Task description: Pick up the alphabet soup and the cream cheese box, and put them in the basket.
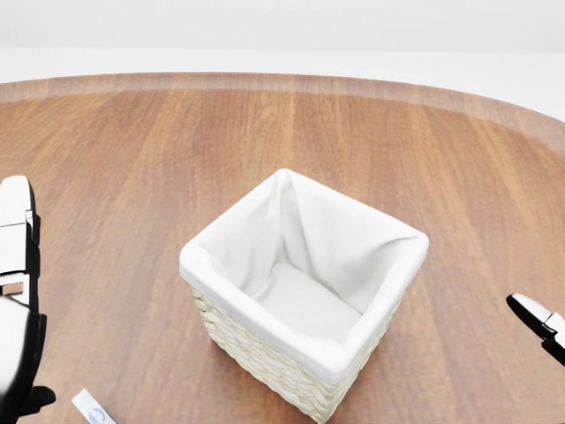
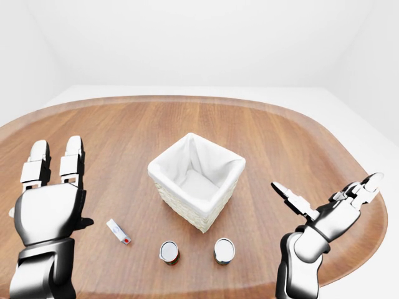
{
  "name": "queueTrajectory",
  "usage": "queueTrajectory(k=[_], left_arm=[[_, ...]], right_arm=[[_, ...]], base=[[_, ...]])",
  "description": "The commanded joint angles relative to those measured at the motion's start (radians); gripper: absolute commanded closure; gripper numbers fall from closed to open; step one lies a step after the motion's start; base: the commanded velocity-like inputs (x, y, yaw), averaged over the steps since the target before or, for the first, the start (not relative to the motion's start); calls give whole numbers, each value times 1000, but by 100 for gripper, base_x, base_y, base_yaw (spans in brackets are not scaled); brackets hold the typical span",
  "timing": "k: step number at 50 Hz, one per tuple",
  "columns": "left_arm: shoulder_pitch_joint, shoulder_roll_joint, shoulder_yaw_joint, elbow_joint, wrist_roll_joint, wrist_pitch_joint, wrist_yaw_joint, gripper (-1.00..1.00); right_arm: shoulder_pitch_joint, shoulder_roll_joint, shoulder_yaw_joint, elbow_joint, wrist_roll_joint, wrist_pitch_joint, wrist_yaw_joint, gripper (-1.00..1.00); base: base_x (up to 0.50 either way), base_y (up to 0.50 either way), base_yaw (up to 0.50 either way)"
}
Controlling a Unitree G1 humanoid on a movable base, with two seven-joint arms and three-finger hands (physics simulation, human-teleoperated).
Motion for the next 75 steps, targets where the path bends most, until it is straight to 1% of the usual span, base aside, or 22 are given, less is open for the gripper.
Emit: queueTrajectory(k=[1, 6, 10, 15, 16, 21, 28, 30, 33, 36, 43, 52, 53, 55, 56, 58, 62, 64, 65, 67, 71, 75], left_arm=[[109, -2, -20, 52, 14, -21, 56, -100], [137, 2, -26, 74, 6, -34, 76, -100], [155, 9, -31, 111, -10, -48, 92, -100], [158, 13, -23, 150, -17, -47, 104, -100], [161, 17, -27, 164, -11, -52, 111, -100], [174, 24, -29, 188, -9, -55, 126, -100], [184, 34, -25, 243, -26, -68, 142, -100], [189, 36, -29, 268, -29, -72, 165, -100], [205, 45, -34, 307, -47, -87, 199, -100], [207, 50, -30, 339, -51, -86, 206, -100], [204, 63, -33, 404, -67, -93, 229, -100], [190, 77, -56, 475, -78, -86, 254, -100], [175, 82, -57, 505, -80, -85, 259, -100], [153, 88, -58, 545, -76, -71, 268, -100], [146, 91, -59, 561, -78, -68, 272, -100], [132, 97, -60, 585, -98, -68, 286, -100], [95, 110, -60, 666, -113, -59, 304, -100], [78, 118, -62, 699, -127, -61, 312, -100], [58, 122, -60, 737, -126, -52, 322, -100], [36, 128, -62, 778, -138, -49, 332, -100], [18, 135, -75, 817, -140, -33, 342, -100], [-4, 144, -79, 859, -154, -24, 343, -100]], right_arm=[[0, 0, 1, 0, 0, 0, 0, -100], [0, 0, 1, 2, -1, 0, 0, -100], [0, 0, 1, 1, -1, 0, 0, -100], [0, 0, 1, 2, -2, 0, 0, -100], [0, 0, 1, 0, -2, 0, 0, -100], [-2, -1, 2, 6, -3, 0, 0, -100], [-1, -1, 3, 8, -4, 0, 0, -100], [-2, -1, 3, 14, -3, 0, 0, -100], [0, 0, 3, 11, -5, 0, 0, -100], [0, -1, 3, 10, -5, 0, 0, -100], [-2, -1, 4, 10, -8, 0, 0, -100], [-1, 0, 4, 8, -8, 0, 0, -100], [-1, 0, 4, 11, -7, 0, 0, -100], [0, 0, 5, 6, -8, 0, 0, -100], [1, 0, 5, 2, -8, 0, 0, -100], [-2, 0, 5, 13, -8, 0, 0, -100], [-1, 0, 5, 9, -9, 0, 0, -100], [0, 0, 5, 5, -9, 0, 0, -100], [0, 0, 5, 5, -9, 0, 0, -100], [0, 1, 4, 7, -9, 0, 0, -100], [0, 0, 4, 5, -9, 0, 0, -100], [-2, -1, 4, 10, -10, 0, 0, -100]], base=[[0, 0, 0], [0, 0, 0], [0, 0, 0], [0, 0, 0], [0, 0, 0], [0, 0, 0], [0, 0, 0], [0, 0, 0], [0, 0, 0], [0, 0, 0], [0, 0, 0], [0, 0, 0], [0, 0, 0], [0, 0, 0], [0, 0, 0], [0, 0, 0], [0, 0, 0], [0, 0, 0], [0, 0, 0], [0, 0, 0], [0, 0, 0], [0, 0, 0]])
